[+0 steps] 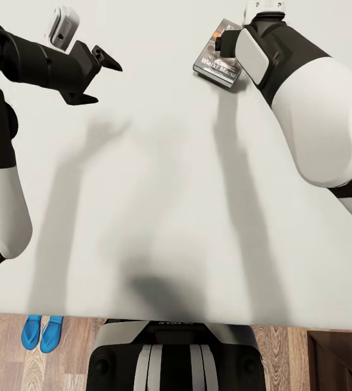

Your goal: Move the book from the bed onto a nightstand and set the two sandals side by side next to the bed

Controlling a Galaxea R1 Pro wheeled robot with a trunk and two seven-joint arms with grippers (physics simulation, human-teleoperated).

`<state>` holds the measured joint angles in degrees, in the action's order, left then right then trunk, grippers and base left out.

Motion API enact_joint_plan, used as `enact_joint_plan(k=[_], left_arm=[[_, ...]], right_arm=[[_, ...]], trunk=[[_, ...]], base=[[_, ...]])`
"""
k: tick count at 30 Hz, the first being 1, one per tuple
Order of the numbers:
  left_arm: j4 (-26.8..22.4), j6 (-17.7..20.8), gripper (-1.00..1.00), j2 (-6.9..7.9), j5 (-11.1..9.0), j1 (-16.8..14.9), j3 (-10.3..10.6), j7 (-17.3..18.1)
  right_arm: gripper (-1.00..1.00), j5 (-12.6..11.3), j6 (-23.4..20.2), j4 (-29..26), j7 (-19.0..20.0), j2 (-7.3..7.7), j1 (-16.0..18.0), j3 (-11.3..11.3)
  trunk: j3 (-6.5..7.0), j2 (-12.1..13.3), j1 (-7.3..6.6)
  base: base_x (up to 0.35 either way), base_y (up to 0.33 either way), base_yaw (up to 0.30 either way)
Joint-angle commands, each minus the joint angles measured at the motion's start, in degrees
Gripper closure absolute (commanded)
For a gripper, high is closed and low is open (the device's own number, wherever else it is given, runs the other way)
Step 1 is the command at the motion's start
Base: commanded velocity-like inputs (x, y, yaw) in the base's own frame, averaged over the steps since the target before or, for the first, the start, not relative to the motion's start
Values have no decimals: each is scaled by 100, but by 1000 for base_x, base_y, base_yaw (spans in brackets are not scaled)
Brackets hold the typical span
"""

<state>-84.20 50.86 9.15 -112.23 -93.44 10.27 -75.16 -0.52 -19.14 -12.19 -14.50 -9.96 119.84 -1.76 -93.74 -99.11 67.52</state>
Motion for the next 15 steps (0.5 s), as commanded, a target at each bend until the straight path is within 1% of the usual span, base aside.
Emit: enact_joint_plan(k=[1,5,6,11,15], left_arm=[[-36,6,-100,37,-77,28,2,-57],[-129,-120,-100,166,-203,157,7,-57],[-129,-133,-100,178,-233,189,7,-57],[-129,-133,-100,178,-392,348,7,-57],[-129,-133,-100,178,-513,348,7,-57]], right_arm=[[-100,-39,-61,-42,14,-4,-21,-47],[-100,-166,-145,-171,37,-4,10,-32],[-100,-166,-145,-203,37,-4,10,-32],[-100,-166,-145,-364,37,-4,10,-32],[-100,-166,-145,-487,37,-4,10,-32]], trunk=[[-2,-1,0],[-2,-1,0],[-2,-1,0],[-2,-1,0],[-2,-1,0]], base=[[0,0,0],[0,0,0],[0,0,0],[0,0,0],[0,0,0]])
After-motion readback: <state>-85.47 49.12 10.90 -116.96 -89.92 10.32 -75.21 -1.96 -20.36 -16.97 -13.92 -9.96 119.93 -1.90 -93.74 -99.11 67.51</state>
